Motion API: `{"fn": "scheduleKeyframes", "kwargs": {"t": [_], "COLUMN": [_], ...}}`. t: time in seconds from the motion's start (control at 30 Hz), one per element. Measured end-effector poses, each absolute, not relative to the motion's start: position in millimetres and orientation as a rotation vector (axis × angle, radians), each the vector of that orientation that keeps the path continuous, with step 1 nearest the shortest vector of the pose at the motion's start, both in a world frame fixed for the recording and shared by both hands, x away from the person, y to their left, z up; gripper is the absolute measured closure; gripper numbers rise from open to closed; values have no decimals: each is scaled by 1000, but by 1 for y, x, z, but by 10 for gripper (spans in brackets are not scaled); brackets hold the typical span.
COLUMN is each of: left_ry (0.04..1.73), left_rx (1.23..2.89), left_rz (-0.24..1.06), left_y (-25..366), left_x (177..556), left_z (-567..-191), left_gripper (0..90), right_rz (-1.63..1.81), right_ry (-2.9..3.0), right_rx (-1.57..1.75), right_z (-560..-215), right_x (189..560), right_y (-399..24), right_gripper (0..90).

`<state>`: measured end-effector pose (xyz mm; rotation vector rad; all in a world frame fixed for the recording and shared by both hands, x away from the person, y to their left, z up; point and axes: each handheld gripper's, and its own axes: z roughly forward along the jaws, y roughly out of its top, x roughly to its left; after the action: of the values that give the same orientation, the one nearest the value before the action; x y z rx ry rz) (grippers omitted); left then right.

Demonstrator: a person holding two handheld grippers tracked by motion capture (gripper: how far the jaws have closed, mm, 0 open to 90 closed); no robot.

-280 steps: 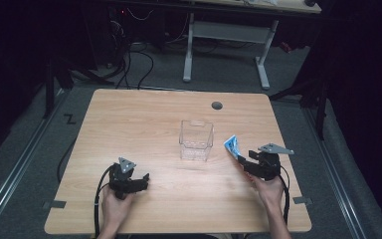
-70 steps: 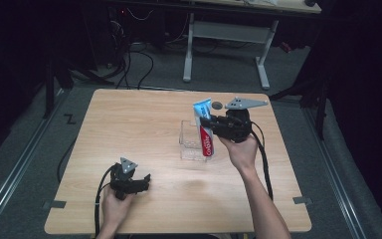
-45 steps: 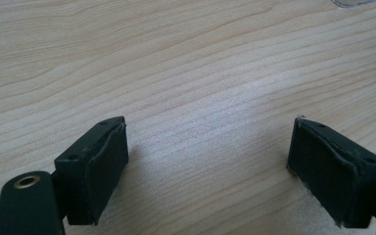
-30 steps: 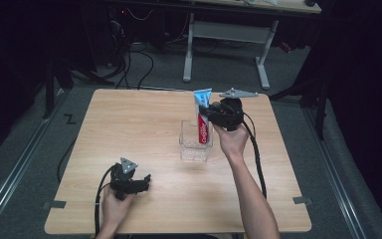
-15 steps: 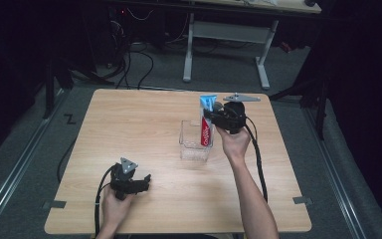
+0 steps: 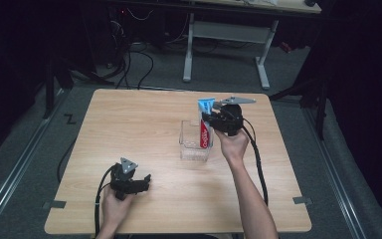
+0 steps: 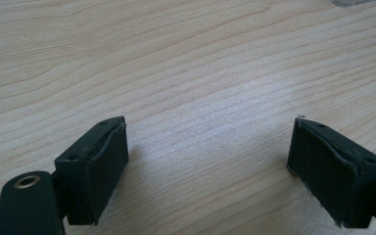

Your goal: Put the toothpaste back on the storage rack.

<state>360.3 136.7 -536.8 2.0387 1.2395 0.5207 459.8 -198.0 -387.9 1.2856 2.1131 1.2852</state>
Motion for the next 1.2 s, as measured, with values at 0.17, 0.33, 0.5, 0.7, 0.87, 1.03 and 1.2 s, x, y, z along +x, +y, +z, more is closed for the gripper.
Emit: {"fn": "scheduleKeyframes", "kwargs": {"t": [0.17, 0.33, 0.5, 0.7, 0.87, 1.03, 1.2], "left_ry": [1240, 1240, 1240, 1241, 1241, 1241, 1241], "left_rx": [2037, 2038, 2038, 2038, 2038, 2038, 2037], "left_rz": [521, 521, 521, 521, 522, 522, 522], "left_y": [137, 137, 137, 137, 137, 137, 137], "left_x": [360, 360, 360, 360, 360, 360, 360], "left_z": [-537, -537, -537, -537, -537, -537, -537], "left_gripper": [155, 155, 155, 155, 155, 155, 155], "right_rz": [1278, 1279, 1248, 1248, 1227, 1212, 1210], "right_ry": [2124, 2130, 2159, 2152, 2152, 2142, 2137], "right_rx": [1305, 1344, 1365, 1369, 1357, 1350, 1350], "right_z": [-395, -404, -409, -414, -413, -413, -413], "right_x": [461, 462, 463, 465, 465, 464, 463], "right_y": [-198, -202, -202, -203, -202, -202, -204], "right_gripper": [734, 732, 732, 730, 719, 710, 703]}}
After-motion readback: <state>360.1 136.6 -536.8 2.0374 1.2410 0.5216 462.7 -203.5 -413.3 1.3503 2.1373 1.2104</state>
